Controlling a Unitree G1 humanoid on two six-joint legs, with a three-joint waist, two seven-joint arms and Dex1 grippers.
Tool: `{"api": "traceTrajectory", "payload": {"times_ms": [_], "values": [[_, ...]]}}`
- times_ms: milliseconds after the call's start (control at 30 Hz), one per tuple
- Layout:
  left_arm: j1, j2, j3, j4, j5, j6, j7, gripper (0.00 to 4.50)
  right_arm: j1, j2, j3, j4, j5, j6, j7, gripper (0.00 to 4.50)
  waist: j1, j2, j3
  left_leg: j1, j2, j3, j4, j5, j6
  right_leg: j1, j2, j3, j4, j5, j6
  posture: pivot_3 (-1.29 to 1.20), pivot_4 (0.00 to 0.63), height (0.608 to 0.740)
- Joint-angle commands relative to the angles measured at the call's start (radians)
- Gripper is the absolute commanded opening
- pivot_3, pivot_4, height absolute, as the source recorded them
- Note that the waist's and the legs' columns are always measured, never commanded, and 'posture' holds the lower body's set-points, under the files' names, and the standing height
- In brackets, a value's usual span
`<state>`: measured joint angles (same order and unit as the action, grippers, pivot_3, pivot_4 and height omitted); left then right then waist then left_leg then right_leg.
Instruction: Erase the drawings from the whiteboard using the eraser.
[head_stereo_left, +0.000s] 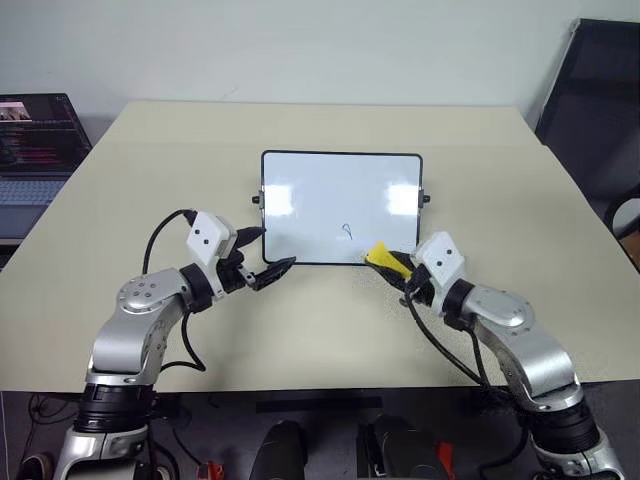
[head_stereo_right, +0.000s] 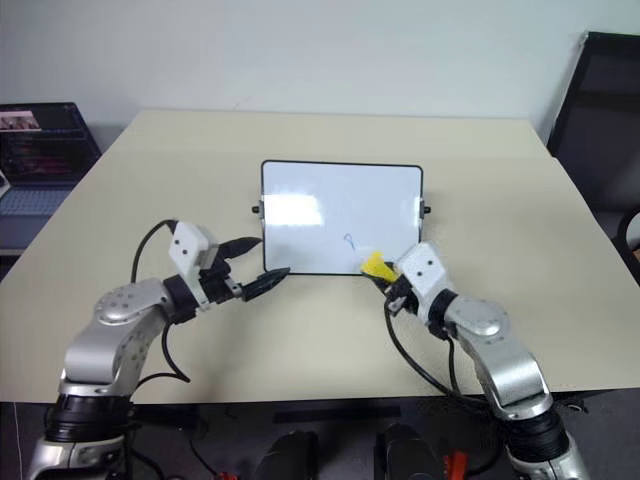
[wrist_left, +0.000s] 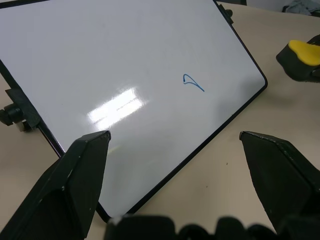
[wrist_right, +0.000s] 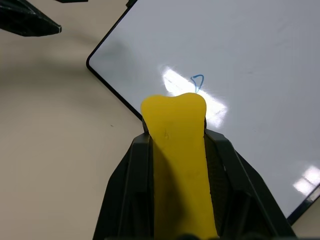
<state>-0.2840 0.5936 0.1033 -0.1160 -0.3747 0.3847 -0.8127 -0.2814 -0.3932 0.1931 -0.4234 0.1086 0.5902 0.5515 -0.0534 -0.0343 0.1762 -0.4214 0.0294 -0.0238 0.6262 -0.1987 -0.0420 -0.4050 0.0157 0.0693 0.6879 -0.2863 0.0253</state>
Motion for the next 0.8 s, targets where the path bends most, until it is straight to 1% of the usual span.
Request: {"api": "traceTrajectory", "payload": {"times_ms": [33,167,300,500,633,800], "values": [[-0.005,0.010,0.010,-0.023,-0.003,-0.019,-0.004,4.50,-0.066,-0.002,0.027,0.009,-0.034,-0.052,-0.005,1.01,-0.001,0.000,0.000,0.000,0.000,0.000,0.000,0.000,0.000,0.000,0.000,0.000,0.000,0.000,0.000,0.00,0.150,0.740],[-0.006,0.010,0.006,-0.021,0.001,-0.024,-0.010,4.50,-0.161,0.021,0.068,0.108,-0.091,-0.068,-0.036,1.01,0.000,0.000,0.000,0.000,0.000,0.000,0.000,0.000,0.000,0.000,0.000,0.000,0.000,0.000,0.000,0.00,0.150,0.740],[-0.017,0.011,-0.001,-0.006,0.005,-0.037,-0.020,4.50,-0.272,0.054,0.097,0.259,-0.152,-0.097,-0.074,1.01,0.001,0.000,0.000,0.000,0.000,0.000,0.000,0.000,0.000,0.000,0.000,0.000,0.000,0.000,0.000,0.00,0.150,0.740],[-0.031,0.013,-0.012,0.017,0.009,-0.055,-0.037,4.50,-0.407,0.100,0.134,0.502,-0.232,-0.195,-0.100,1.01,0.001,0.000,0.000,0.000,0.000,0.000,0.000,0.000,0.000,0.000,0.000,0.000,0.000,0.001,-0.001,0.00,0.150,0.740],[-0.036,0.010,-0.019,0.019,0.011,-0.058,-0.037,4.50,-0.437,0.120,0.142,0.576,-0.251,-0.229,-0.098,1.01,0.000,0.000,0.000,0.000,0.000,0.000,0.000,0.000,0.000,0.000,0.000,0.000,0.000,0.002,-0.003,0.00,0.150,0.740],[-0.031,0.007,-0.026,0.009,0.010,-0.059,-0.037,4.50,-0.421,0.111,0.213,0.579,-0.274,-0.198,0.006,1.01,0.000,0.000,0.000,0.000,0.000,0.000,0.000,0.000,0.000,0.000,0.000,0.000,0.000,0.003,-0.005,0.00,0.150,0.740]]}}
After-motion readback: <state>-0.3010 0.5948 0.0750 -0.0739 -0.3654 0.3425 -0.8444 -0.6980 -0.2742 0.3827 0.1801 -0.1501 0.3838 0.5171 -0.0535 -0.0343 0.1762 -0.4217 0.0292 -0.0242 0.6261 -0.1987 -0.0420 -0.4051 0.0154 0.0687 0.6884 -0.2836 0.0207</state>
